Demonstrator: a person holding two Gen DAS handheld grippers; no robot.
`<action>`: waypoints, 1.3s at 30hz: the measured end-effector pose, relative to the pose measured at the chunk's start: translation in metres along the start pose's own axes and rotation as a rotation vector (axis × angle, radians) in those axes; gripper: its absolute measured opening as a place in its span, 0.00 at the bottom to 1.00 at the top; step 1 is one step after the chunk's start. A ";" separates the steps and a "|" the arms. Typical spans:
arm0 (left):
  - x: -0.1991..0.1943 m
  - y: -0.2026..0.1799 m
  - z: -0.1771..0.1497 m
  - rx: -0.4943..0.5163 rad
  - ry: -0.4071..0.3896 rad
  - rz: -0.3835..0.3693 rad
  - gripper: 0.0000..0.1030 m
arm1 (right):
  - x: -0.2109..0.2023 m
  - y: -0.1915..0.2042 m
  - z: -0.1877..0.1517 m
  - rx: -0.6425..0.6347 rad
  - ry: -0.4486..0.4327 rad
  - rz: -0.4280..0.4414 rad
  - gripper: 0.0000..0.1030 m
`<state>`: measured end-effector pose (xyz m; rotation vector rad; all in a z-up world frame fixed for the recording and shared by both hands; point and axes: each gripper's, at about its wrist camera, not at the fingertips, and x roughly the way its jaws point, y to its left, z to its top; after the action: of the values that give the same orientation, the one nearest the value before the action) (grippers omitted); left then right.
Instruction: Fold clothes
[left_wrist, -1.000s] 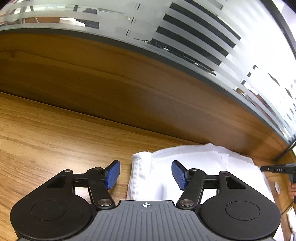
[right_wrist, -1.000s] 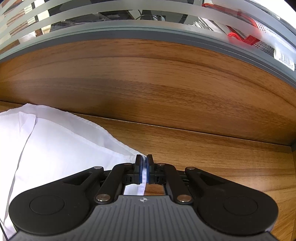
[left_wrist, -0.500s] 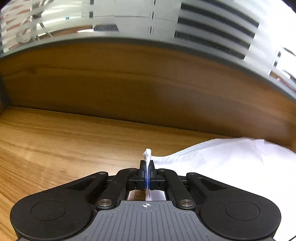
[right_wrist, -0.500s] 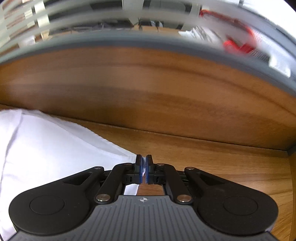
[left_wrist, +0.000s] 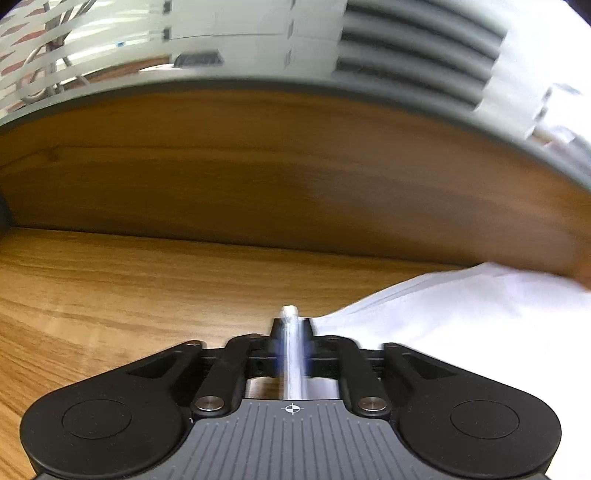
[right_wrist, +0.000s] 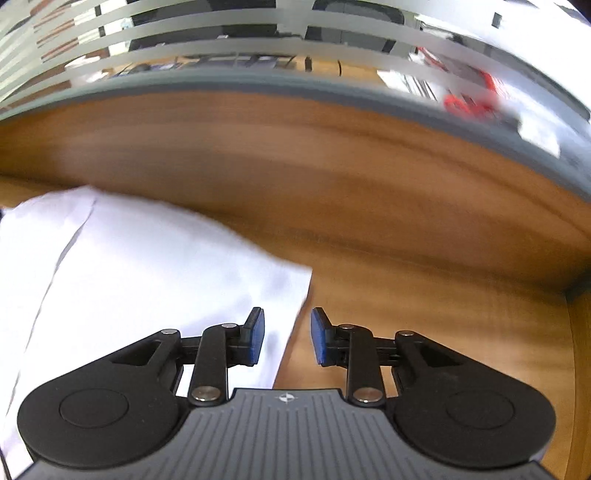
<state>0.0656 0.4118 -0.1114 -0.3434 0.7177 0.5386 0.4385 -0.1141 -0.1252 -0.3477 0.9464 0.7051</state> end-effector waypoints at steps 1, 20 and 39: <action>-0.009 -0.001 0.000 0.000 -0.022 -0.002 0.38 | -0.007 0.000 -0.007 0.005 0.011 0.005 0.32; -0.024 -0.035 -0.061 0.192 0.078 -0.112 0.25 | -0.054 0.035 -0.137 0.129 0.111 0.053 0.01; -0.032 -0.007 -0.014 0.035 0.011 0.036 0.61 | -0.059 -0.007 -0.038 0.089 -0.053 0.032 0.33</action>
<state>0.0427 0.3884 -0.0980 -0.3018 0.7445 0.5581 0.3973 -0.1633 -0.0972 -0.2352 0.9310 0.6959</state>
